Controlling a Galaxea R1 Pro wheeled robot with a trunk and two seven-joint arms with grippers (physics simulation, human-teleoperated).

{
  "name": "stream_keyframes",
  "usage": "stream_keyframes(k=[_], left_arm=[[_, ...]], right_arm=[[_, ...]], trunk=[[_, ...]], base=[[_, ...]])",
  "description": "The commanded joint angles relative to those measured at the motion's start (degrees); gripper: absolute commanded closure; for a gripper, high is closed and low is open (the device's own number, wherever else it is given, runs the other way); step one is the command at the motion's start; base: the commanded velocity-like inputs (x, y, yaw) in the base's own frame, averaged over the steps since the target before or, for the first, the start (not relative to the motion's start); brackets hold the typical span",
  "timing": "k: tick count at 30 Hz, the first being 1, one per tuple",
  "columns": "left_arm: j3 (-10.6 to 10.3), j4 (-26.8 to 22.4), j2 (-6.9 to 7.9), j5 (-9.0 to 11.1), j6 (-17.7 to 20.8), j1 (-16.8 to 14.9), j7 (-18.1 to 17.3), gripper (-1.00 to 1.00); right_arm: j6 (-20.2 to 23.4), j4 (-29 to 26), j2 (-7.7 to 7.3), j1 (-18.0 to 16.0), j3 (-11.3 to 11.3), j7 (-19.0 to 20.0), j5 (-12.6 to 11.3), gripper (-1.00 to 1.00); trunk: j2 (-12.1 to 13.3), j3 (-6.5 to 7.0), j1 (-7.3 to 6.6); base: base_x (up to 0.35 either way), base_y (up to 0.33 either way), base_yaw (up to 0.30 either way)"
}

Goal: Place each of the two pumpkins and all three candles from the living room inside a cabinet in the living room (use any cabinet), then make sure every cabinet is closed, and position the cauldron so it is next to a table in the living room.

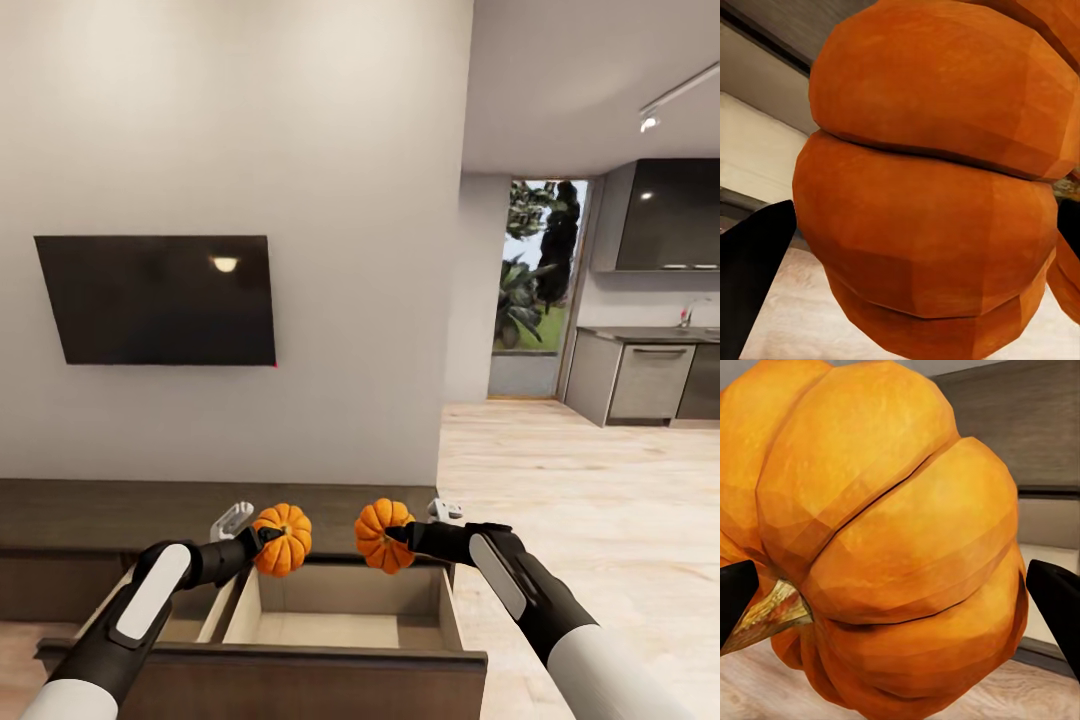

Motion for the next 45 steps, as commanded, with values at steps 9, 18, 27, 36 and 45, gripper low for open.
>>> stream_keyframes(k=[9,18,27,36,45], left_arm=[[-0.18,-0.04,-0.41,0.62,-0.79,-0.05,1.12,1.00],[-0.24,0.21,-0.91,0.51,-1.26,-0.05,1.20,1.00],[-3.33,0.76,-2.70,0.50,-8.98,-0.12,10.26,1.00],[-4.50,0.78,-3.51,0.49,-11.01,-0.13,12.50,1.00],[-4.55,0.78,-3.56,0.49,-11.44,-0.14,12.54,1.00]], right_arm=[[0.16,-0.07,1.81,-0.06,0.43,-8.87,0.39,1.00],[0.08,0.17,5.15,-0.06,2.00,-16.62,2.80,1.00],[0.07,0.20,5.23,-0.06,2.03,-16.82,2.87,1.00],[0.07,0.20,5.24,-0.06,2.03,-16.87,2.87,1.00],[0.07,0.20,5.24,-0.06,2.03,-17.09,2.87,1.00]], trunk=[[-3.67,-1.69,1.98],[-7.28,-3.30,3.96],[-10.89,-4.92,5.94],[-14.50,-6.54,7.91],[-18.11,-8.15,9.89]], base=[[0.000,0.000,0.000],[0.000,0.000,0.000],[0.000,0.000,0.000],[0.000,0.000,0.000],[0.000,0.000,0.000]])
